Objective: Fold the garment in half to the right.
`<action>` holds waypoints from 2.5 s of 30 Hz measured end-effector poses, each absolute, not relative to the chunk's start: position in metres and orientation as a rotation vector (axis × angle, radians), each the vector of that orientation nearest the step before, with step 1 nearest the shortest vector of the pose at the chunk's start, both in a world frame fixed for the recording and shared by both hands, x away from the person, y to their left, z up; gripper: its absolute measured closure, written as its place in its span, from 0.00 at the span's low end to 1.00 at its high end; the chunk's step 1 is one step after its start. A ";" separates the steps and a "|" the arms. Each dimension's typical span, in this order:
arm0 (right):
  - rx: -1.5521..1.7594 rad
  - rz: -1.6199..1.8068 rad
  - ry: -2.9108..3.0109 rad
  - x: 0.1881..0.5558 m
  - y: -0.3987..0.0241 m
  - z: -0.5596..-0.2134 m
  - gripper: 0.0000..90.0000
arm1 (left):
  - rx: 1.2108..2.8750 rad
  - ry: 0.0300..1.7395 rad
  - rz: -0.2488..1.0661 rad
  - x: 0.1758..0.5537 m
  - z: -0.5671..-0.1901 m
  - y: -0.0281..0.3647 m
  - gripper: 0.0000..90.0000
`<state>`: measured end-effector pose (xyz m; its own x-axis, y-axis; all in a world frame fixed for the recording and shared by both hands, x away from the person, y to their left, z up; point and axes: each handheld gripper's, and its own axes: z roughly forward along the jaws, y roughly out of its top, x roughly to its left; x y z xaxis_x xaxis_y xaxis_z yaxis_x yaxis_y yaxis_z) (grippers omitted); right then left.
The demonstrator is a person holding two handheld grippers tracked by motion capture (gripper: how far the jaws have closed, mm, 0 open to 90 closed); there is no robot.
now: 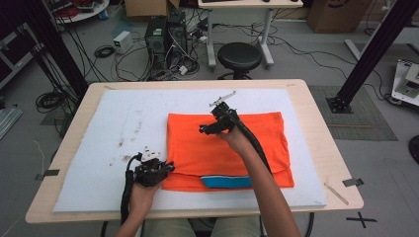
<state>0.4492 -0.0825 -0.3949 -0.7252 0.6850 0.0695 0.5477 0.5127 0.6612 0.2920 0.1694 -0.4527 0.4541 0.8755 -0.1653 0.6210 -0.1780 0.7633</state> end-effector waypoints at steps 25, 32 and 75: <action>0.990 0.967 2.667 0.484 0.003 -0.416 0.39 | 1.888 1.252 0.393 0.290 -0.453 0.170 0.88; 0.989 0.959 2.694 0.490 0.025 -0.423 0.39 | 1.890 1.246 0.393 0.290 -0.454 0.171 0.89; 0.985 0.933 2.631 0.488 0.045 -0.425 0.95 | 1.841 1.198 0.393 0.293 -0.443 0.167 0.89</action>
